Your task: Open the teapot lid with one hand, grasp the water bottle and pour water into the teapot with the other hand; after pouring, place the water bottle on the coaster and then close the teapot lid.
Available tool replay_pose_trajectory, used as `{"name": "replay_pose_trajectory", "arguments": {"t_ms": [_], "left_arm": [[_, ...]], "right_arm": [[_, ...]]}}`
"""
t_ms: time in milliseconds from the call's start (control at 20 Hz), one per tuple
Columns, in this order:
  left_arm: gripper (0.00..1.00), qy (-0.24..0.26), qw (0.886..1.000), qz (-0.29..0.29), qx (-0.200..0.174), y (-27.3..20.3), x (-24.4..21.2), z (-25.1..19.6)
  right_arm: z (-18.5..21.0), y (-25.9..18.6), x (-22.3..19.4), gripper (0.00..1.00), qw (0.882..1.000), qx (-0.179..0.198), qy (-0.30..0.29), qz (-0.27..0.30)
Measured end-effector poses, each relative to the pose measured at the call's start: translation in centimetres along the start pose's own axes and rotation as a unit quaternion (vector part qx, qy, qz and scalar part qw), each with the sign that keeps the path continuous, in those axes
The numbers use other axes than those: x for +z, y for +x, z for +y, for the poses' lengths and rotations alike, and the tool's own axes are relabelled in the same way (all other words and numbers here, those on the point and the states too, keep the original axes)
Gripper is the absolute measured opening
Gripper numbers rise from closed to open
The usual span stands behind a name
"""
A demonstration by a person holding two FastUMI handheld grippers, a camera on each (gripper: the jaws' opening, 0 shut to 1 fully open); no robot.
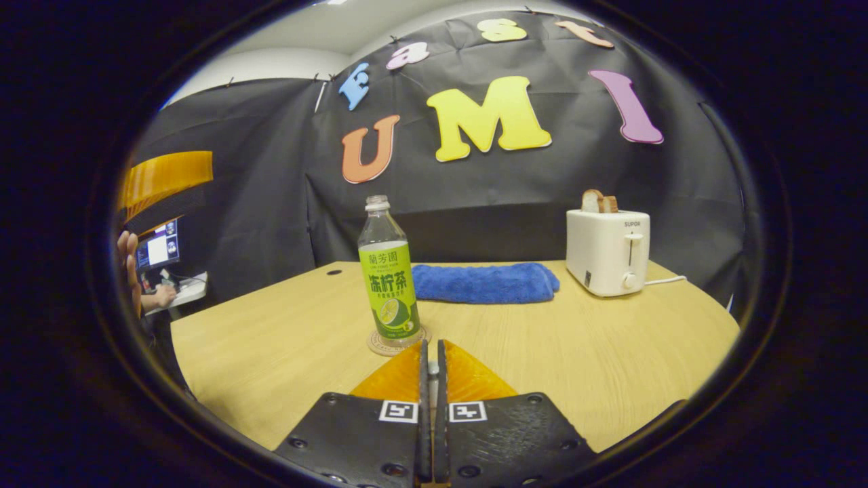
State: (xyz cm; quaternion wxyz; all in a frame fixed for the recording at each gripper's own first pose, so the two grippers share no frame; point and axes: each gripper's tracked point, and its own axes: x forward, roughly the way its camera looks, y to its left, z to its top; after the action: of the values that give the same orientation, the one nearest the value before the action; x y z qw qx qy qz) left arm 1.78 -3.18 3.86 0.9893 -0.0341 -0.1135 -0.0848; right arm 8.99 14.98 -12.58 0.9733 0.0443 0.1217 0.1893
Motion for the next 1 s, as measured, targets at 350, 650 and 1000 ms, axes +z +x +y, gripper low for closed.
{"name": "replay_pose_trajectory", "arguments": {"t_ms": [350,650,1000], "left_arm": [[0.98,-0.011,0.999,0.029,0.022,-0.2,-0.6,1.5],[0.98,0.013,0.999,0.044,0.030,-0.9,-0.3,0.7],[0.98,0.047,0.996,0.074,0.017,-2.2,-1.3,-2.3]], "right_arm": [[0.5,-3.4,4.3,0.47,0.999,-0.015,0.004,-0.040],[-1.1,-9.7,9.5,0.95,0.993,-0.046,-0.043,-0.095],[-7.8,-17.2,12.8,0.96,0.981,-0.140,-0.050,-0.124]]}}
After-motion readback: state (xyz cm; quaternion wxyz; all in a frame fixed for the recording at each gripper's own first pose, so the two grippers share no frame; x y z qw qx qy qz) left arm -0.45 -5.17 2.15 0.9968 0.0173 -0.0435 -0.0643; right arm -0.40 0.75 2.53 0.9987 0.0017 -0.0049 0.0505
